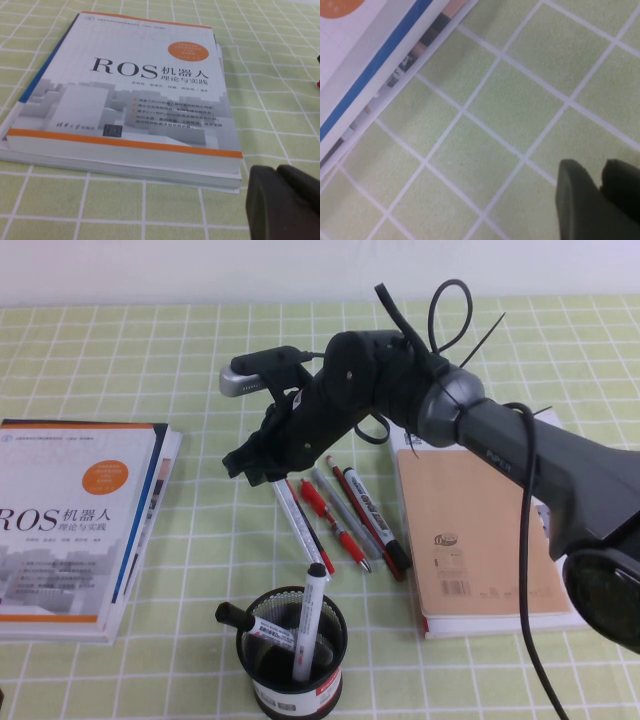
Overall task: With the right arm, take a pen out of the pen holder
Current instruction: 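Take a marker out of the pen holder and lay it on the table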
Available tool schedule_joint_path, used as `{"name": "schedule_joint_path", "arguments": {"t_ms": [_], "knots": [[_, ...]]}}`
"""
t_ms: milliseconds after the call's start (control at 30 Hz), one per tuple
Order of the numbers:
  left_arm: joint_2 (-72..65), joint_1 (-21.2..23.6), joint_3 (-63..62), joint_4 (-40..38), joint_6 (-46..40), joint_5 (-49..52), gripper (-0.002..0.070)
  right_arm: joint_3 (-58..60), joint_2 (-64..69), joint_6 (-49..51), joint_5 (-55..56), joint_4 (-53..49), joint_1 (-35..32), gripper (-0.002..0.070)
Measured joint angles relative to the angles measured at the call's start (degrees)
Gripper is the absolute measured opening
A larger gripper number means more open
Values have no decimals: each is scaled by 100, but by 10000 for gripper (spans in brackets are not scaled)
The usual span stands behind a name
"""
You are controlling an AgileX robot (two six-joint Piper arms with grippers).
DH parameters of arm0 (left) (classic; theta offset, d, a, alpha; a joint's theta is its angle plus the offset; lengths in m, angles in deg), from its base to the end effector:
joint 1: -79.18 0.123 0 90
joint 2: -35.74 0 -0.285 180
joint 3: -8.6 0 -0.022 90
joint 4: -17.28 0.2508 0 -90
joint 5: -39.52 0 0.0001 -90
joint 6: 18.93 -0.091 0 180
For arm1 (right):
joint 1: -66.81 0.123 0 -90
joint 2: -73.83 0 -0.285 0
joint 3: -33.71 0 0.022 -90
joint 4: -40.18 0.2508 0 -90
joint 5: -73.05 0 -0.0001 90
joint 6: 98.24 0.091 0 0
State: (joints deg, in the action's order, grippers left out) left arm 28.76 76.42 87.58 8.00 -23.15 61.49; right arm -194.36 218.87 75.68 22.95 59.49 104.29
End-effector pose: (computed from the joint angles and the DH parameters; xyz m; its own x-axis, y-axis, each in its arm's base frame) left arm 0.0519 -0.0080 0.1696 -0.3104 -0.0616 -0.9486 0.0819 0.9924 -0.0913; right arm 0.4105 0.3439 0.2052 -0.7298 -0.4197 -0.5397 -0.6232 0.7330 0.2726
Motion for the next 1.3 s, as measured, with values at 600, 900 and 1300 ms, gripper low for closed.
{"name": "schedule_joint_path", "arguments": {"t_ms": [600, 900, 1300], "knots": [[0, 0, 0, 0, 0, 0, -8, -3, 295, 0, 131, 84, -46, 244], [0, 0, 0, 0, 0, 0, -8, -3, -25, 0, -36, 54, -114, 271], [0, 0, 0, 0, 0, 0, -8, 532, -1998, 46, -1209, -864, -114, 4]]}}
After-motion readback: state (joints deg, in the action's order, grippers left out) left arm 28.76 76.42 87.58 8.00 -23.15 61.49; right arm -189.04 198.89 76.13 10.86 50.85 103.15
